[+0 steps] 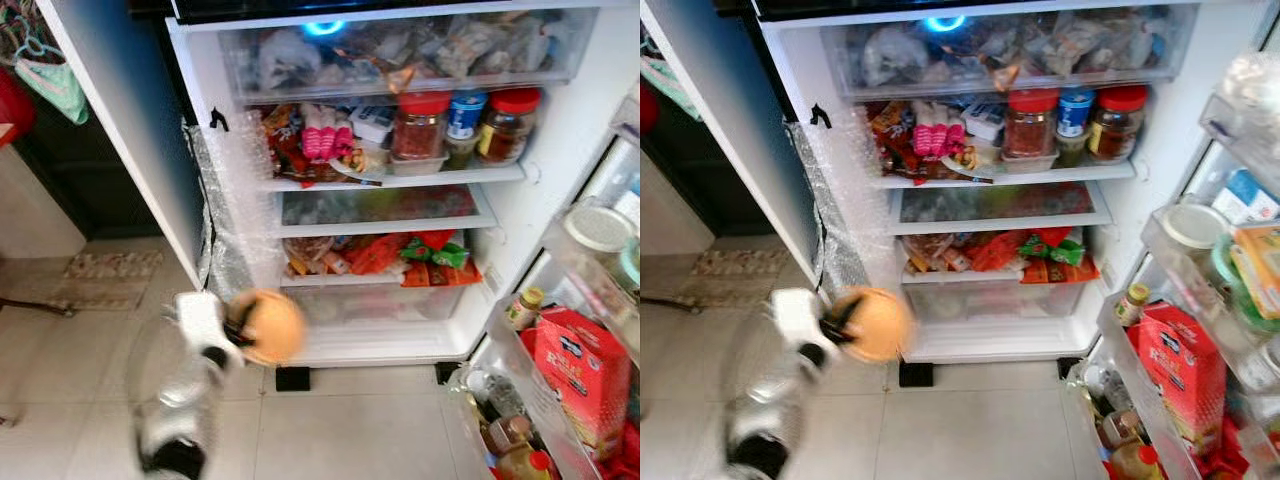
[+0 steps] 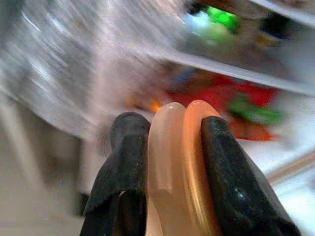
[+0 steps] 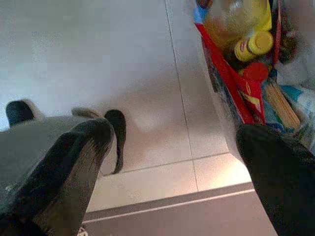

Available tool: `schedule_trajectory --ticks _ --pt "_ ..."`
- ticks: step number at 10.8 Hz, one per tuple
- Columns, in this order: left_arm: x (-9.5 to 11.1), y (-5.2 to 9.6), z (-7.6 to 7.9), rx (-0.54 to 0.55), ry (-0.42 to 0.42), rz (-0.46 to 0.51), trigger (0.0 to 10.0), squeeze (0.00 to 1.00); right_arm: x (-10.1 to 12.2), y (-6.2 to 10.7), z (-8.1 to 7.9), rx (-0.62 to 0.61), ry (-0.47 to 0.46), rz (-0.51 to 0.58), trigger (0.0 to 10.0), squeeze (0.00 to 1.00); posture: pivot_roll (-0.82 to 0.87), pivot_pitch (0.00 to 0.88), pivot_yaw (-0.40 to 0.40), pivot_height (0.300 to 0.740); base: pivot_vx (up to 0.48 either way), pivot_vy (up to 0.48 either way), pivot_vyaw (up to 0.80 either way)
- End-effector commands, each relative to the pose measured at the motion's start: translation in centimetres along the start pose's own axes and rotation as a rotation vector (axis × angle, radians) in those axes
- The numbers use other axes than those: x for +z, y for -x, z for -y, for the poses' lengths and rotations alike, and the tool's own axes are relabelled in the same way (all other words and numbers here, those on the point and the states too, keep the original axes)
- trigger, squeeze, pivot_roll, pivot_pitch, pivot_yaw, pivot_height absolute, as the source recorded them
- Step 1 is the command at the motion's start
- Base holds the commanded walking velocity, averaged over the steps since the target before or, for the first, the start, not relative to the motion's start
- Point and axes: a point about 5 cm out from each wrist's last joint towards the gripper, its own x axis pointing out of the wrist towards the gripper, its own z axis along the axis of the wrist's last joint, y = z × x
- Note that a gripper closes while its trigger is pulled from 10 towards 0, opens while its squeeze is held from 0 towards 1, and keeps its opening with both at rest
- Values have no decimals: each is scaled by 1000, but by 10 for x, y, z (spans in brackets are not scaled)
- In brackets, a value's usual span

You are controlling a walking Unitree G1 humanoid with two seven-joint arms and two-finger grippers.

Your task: Restocking fridge

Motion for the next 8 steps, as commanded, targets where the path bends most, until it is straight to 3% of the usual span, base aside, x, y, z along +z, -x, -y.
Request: schedule_trajectory --ticks 1,2,4,8 --pt "3 4 3 -28 140 20 10000 0 -3 0 -3 0 4 -16 10000 0 -39 26 47 740 0 0 0" --pt "3 4 9 -44 219 20 10000 0 2 -2 -6 3 5 -9 10000 0 -36 23 45 740 0 0 0" --pt "5 3 19 -83 280 20 10000 0 15 -5 -12 4 1 19 10000 0 -16 17 40 740 0 0 0" --pt "21 -3 11 -92 336 35 10000 0 33 -9 -14 -14 1 58 10000 0 -24 28 34 740 0 0 0"
